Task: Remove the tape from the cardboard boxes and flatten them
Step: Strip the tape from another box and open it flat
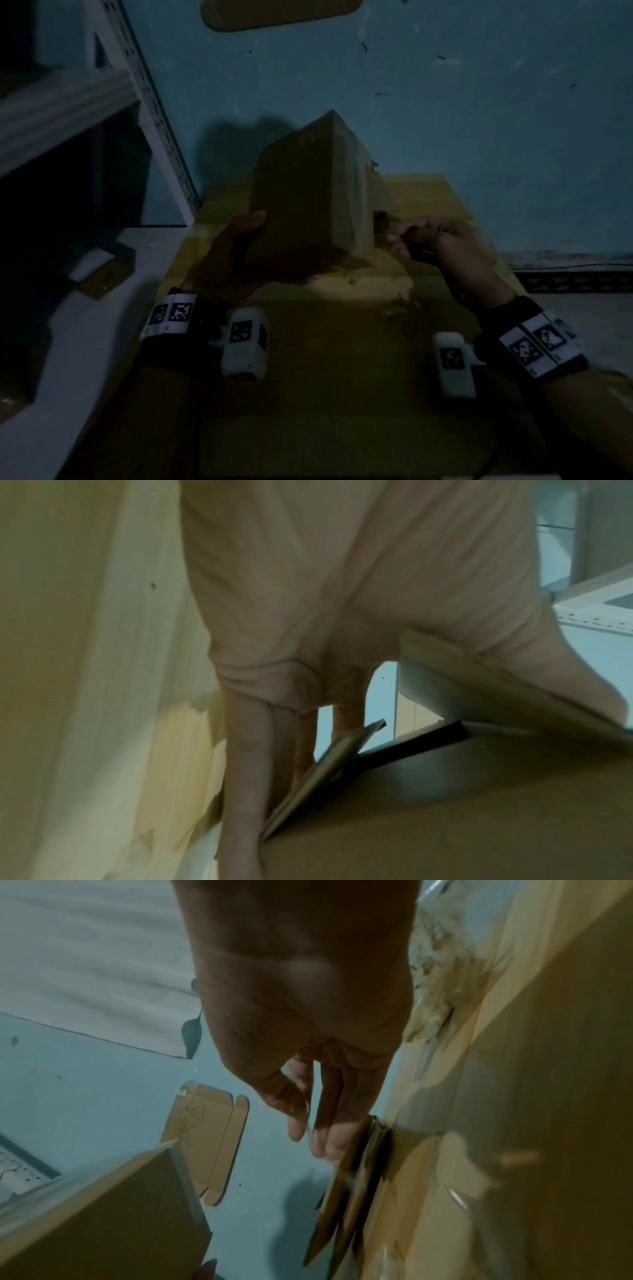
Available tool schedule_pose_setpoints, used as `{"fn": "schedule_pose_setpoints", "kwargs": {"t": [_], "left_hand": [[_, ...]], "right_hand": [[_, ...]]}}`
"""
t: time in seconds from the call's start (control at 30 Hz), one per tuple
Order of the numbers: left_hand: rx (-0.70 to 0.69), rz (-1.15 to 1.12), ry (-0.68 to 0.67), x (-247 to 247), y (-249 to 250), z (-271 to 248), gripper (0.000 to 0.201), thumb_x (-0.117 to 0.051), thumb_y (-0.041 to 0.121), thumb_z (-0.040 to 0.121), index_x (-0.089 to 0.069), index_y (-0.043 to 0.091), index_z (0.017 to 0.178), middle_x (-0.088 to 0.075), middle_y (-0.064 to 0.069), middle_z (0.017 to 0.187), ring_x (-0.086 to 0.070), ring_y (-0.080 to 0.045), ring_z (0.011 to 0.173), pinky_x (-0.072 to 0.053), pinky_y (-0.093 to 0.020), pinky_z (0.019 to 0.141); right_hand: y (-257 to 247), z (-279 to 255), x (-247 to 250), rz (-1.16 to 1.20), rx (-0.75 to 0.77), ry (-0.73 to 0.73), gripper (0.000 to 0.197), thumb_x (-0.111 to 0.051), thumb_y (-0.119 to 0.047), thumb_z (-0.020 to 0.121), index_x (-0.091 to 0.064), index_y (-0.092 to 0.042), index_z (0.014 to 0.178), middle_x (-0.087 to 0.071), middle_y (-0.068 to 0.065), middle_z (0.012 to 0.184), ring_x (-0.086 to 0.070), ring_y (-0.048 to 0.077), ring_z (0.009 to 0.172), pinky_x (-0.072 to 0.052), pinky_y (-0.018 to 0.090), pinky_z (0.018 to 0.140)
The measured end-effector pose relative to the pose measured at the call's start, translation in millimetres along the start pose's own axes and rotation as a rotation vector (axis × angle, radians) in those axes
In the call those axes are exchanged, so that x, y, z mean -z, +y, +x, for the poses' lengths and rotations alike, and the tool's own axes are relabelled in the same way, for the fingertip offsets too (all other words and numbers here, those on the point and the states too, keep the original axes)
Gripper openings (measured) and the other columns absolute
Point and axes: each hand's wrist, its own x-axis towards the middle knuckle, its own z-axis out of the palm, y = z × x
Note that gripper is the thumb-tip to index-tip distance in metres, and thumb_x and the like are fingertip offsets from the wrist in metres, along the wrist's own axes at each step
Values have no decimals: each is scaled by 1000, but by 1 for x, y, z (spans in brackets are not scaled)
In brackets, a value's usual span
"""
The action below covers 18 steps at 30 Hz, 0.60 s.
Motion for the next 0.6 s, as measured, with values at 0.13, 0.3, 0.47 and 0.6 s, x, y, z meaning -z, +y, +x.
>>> {"fn": "schedule_pose_setpoints", "kwargs": {"t": [0.13, 0.3, 0.47, 0.6], "left_hand": [[17, 39, -35, 4, 1, 0, 76, -89, 45, 59, -66, 12, 124, -71, -14, 116, -70, -38, 100, -58, -57, 81], [68, 45, -26, 6, -2, 4, 85, -84, 47, 67, -52, 10, 136, -64, -23, 125, -65, -47, 102, -56, -57, 81], [78, 18, -72, 3, -6, 8, 70, -83, 47, 69, -66, 14, 127, -64, -20, 125, -65, -43, 103, -55, -57, 82], [86, 44, -33, -1, -8, 12, 82, -86, 47, 64, -59, 12, 133, -65, -20, 125, -65, -45, 101, -56, -55, 79]], "right_hand": [[2, -1, -6, -20, -60, -34, 22, -53, -5, 101, -71, -2, 88, -77, 14, 84, -73, 18, 77, -61, 25, 74], [6, -1, -6, -79, -6, -55, 27, -54, -1, 99, -66, 2, 75, -67, 3, 63, -60, 7, 59, -50, 16, 61], [4, -4, -5, -44, 59, -86, 38, -66, -16, 97, -57, 4, 66, -48, 12, 59, -46, 11, 53, -45, 14, 57], [5, -7, -4, -104, 68, -90, 26, -76, -21, 80, -61, -5, 66, -59, -8, 54, -52, 2, 51, -44, 14, 53]]}}
